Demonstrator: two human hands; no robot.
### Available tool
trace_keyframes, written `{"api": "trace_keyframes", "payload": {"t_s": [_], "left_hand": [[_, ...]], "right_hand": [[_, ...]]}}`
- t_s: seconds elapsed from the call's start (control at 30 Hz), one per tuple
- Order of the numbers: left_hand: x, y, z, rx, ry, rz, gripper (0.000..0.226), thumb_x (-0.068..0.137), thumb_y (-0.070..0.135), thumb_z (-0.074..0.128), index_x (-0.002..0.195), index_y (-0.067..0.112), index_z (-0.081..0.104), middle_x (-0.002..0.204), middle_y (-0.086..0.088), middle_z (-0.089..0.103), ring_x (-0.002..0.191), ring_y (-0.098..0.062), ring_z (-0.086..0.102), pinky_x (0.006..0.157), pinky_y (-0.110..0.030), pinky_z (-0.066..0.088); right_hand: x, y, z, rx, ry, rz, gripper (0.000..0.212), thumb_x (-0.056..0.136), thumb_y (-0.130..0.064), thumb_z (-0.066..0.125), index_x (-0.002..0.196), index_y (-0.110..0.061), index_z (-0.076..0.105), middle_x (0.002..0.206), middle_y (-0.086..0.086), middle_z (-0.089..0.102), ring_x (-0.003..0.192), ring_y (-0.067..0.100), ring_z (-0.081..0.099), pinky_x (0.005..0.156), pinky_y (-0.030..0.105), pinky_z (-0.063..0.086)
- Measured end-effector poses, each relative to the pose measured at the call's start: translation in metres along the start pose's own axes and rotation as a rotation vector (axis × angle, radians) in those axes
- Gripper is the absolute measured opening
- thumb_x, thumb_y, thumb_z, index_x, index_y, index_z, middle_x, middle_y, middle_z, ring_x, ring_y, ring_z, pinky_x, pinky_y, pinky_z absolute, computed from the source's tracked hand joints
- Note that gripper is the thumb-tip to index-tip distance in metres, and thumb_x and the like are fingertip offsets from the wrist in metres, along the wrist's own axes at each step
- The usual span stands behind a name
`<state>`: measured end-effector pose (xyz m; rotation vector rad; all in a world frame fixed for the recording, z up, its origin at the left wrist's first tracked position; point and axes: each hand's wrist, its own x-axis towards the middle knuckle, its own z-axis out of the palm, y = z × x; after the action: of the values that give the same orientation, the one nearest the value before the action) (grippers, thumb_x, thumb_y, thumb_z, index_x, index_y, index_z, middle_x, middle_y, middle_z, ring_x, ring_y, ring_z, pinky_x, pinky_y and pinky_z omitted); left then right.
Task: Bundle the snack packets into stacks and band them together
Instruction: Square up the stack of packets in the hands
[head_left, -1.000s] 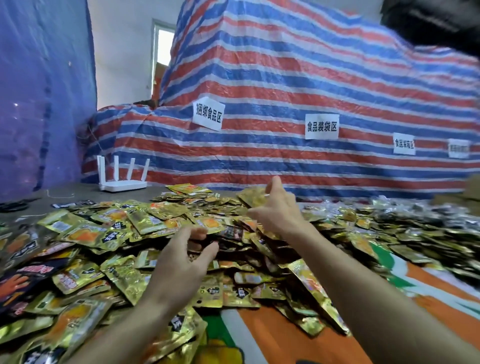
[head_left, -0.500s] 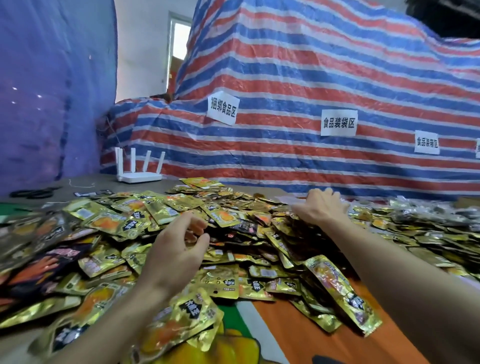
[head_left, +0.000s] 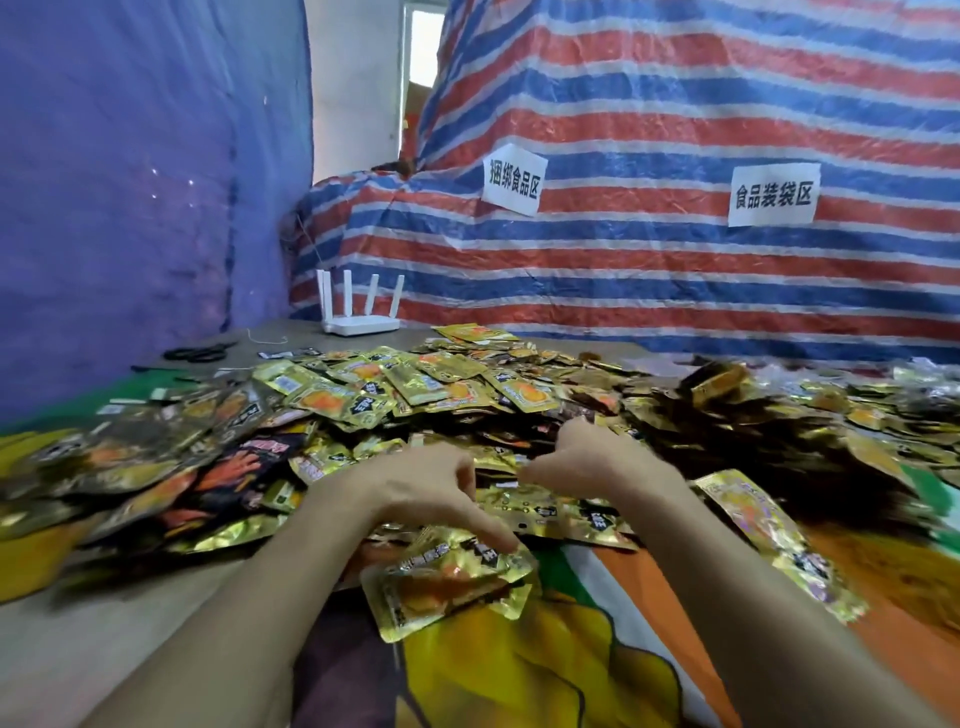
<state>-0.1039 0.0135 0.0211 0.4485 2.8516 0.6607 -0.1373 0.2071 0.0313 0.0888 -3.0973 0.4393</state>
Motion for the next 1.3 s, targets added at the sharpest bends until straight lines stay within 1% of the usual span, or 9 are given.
{"api": "trace_keyframes", "payload": {"t_s": [0.13,0.27,0.43,0.6,0.8,1.0,1.1,1.2,1.3], "left_hand": [[-0.002,0.005,0.012,0.25,-0.15,-0.091,0.109,0.035,0.089,0.074,0.12,0.027,0.049,0.118,0.009,0.051,0.104,-0.012,0.05,0.092,-0.039,0.051],[0.002,0.004,0.012,0.259,-0.073,-0.03,0.103,0.048,0.074,0.085,0.134,0.027,0.05,0.132,0.006,0.045,0.117,-0.016,0.047,0.1,-0.04,0.049],[0.006,-0.014,0.009,0.146,-0.019,-0.033,0.097,0.05,0.069,0.088,0.132,0.034,0.052,0.138,0.008,0.046,0.124,-0.018,0.048,0.103,-0.04,0.047],[0.013,-0.024,0.009,0.131,0.061,-0.085,0.09,0.047,0.067,0.09,0.113,0.031,0.04,0.104,0.014,0.048,0.094,-0.012,0.049,0.076,-0.032,0.048],[0.015,-0.029,0.007,0.012,0.266,-0.113,0.092,0.056,0.049,0.095,0.123,0.022,0.038,0.124,0.0,0.055,0.107,-0.021,0.054,0.087,-0.036,0.049],[0.02,-0.029,0.006,-0.185,0.531,-0.262,0.115,0.063,0.05,0.09,0.15,0.009,0.026,0.153,-0.014,0.04,0.137,-0.032,0.041,0.109,-0.044,0.038],[0.019,-0.031,0.009,0.006,0.414,-0.378,0.113,0.062,0.062,0.086,0.148,0.013,0.031,0.157,-0.015,0.028,0.144,-0.034,0.026,0.115,-0.047,0.029],[0.014,-0.029,0.011,0.046,0.365,-0.465,0.112,0.056,0.072,0.083,0.145,0.025,0.034,0.152,-0.013,0.033,0.139,-0.034,0.03,0.109,-0.044,0.03],[0.013,-0.028,0.01,0.017,0.399,-0.505,0.117,0.055,0.068,0.086,0.147,0.019,0.032,0.149,-0.014,0.039,0.136,-0.034,0.033,0.109,-0.044,0.033]], "right_hand": [[-0.003,0.004,0.029,-0.083,0.015,0.138,0.072,0.081,-0.079,0.054,0.114,-0.017,0.062,0.119,0.009,0.062,0.119,0.033,0.054,0.098,0.045,0.047],[-0.001,0.003,0.038,-0.136,-0.011,0.144,0.103,0.071,-0.092,0.052,0.14,-0.016,0.051,0.156,0.022,0.029,0.145,0.042,0.023,0.115,0.055,0.025],[0.001,0.018,0.026,-0.046,-0.161,0.09,0.119,0.053,-0.094,0.065,0.143,-0.019,0.047,0.154,0.014,0.038,0.142,0.036,0.033,0.113,0.051,0.036],[-0.003,0.026,0.011,0.018,-0.267,0.011,0.14,0.012,-0.091,0.073,0.131,-0.019,0.056,0.128,0.002,0.06,0.116,0.026,0.057,0.098,0.046,0.053],[0.0,0.031,0.013,0.05,-0.23,-0.054,0.1,0.02,-0.084,0.076,0.096,-0.019,0.068,0.102,0.0,0.067,0.098,0.023,0.061,0.084,0.04,0.054],[0.003,0.029,0.022,0.256,-0.147,-0.136,0.063,0.052,-0.054,0.095,0.097,-0.017,0.074,0.098,0.004,0.073,0.093,0.024,0.069,0.082,0.046,0.059],[0.007,0.023,0.031,0.233,0.013,-0.165,0.069,0.056,-0.056,0.092,0.116,-0.031,0.068,0.123,0.002,0.059,0.122,0.023,0.048,0.098,0.044,0.044],[0.012,0.022,0.036,0.218,0.064,-0.232,0.083,0.062,-0.058,0.088,0.137,-0.036,0.058,0.165,-0.006,0.021,0.151,0.022,0.011,0.118,0.054,0.018],[0.018,0.025,0.042,0.226,0.008,-0.294,0.082,0.069,-0.059,0.085,0.141,-0.031,0.057,0.169,-0.012,0.009,0.156,0.017,-0.001,0.122,0.054,0.008]]}}
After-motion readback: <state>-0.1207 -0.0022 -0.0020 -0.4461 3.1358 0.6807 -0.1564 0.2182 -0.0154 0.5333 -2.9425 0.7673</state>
